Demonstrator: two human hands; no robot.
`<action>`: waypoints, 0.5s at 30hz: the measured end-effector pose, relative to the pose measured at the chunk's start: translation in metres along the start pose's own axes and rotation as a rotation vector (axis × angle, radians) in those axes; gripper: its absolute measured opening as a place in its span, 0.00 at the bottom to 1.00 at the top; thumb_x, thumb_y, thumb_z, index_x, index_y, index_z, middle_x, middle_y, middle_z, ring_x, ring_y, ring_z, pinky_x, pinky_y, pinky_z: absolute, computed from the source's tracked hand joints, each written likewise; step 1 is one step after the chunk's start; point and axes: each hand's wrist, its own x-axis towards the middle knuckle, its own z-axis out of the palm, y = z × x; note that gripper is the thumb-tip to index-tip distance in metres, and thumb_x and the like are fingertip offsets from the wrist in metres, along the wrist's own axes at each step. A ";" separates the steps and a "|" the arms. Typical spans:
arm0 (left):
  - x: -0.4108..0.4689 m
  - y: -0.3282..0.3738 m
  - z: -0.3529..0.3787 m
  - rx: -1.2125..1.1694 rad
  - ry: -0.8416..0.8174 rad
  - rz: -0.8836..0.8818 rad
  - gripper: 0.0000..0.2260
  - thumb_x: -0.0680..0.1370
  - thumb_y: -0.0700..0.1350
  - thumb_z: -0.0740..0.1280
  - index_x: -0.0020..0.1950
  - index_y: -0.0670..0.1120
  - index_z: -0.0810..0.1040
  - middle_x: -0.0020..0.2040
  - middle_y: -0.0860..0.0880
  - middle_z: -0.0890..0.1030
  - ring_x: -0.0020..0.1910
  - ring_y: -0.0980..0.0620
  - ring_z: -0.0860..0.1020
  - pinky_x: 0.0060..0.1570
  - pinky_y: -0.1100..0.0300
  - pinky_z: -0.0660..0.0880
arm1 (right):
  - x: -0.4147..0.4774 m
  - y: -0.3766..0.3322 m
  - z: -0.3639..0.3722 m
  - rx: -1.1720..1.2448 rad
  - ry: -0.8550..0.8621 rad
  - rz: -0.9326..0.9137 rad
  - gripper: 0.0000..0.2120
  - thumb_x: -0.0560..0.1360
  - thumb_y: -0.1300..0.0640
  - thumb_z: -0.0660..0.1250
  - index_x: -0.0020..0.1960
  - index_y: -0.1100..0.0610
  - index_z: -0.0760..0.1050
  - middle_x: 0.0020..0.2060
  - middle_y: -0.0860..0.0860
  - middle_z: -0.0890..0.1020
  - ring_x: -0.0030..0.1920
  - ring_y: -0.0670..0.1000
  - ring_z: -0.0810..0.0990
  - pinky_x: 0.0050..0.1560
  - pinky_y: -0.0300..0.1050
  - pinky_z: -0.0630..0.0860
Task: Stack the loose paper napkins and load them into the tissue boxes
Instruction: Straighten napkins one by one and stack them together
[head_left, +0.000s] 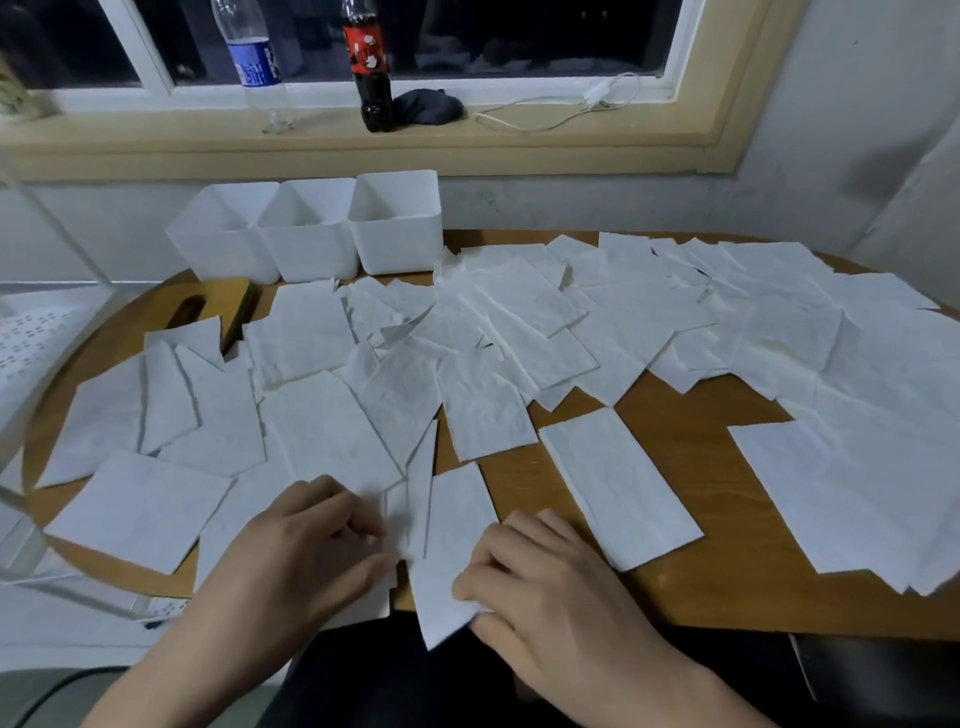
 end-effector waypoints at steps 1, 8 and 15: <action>-0.002 0.000 -0.002 -0.002 -0.005 0.011 0.08 0.74 0.61 0.77 0.47 0.63 0.80 0.50 0.62 0.79 0.50 0.61 0.79 0.46 0.73 0.70 | -0.001 0.002 -0.002 0.021 0.027 0.012 0.02 0.81 0.54 0.68 0.51 0.48 0.79 0.46 0.42 0.74 0.48 0.46 0.72 0.49 0.47 0.71; -0.009 -0.006 -0.005 0.006 -0.088 0.040 0.13 0.72 0.69 0.77 0.51 0.65 0.80 0.53 0.64 0.78 0.56 0.59 0.79 0.49 0.71 0.71 | 0.003 0.021 -0.042 0.293 0.239 0.235 0.04 0.84 0.50 0.70 0.53 0.48 0.83 0.47 0.37 0.81 0.50 0.41 0.81 0.48 0.35 0.76; -0.005 -0.006 0.003 0.039 -0.079 0.050 0.12 0.72 0.66 0.78 0.49 0.65 0.79 0.51 0.64 0.77 0.54 0.60 0.79 0.50 0.73 0.70 | -0.001 0.049 -0.075 0.393 0.569 0.534 0.07 0.81 0.46 0.71 0.45 0.44 0.79 0.33 0.44 0.82 0.32 0.47 0.79 0.31 0.54 0.74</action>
